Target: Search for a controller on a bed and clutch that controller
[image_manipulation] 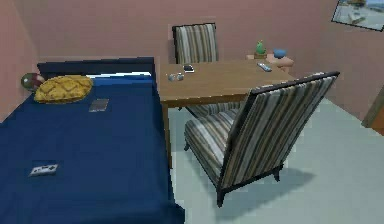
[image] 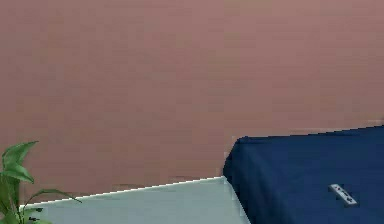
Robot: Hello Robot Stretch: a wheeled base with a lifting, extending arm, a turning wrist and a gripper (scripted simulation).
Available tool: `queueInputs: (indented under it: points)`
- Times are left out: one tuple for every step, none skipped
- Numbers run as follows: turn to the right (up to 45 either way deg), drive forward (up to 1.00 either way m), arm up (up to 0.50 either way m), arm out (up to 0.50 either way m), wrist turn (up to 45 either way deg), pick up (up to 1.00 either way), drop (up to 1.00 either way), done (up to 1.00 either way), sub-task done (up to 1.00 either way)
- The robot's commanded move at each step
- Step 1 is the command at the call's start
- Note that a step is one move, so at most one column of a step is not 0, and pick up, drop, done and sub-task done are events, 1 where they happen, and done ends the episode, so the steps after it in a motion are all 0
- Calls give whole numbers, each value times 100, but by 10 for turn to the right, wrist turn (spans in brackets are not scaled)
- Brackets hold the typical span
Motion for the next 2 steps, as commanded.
queueInputs:
  points:
    - [150,0,0,0,0,0,0,0,0]
    - [0,60,0,0,0,0,0,0,0]
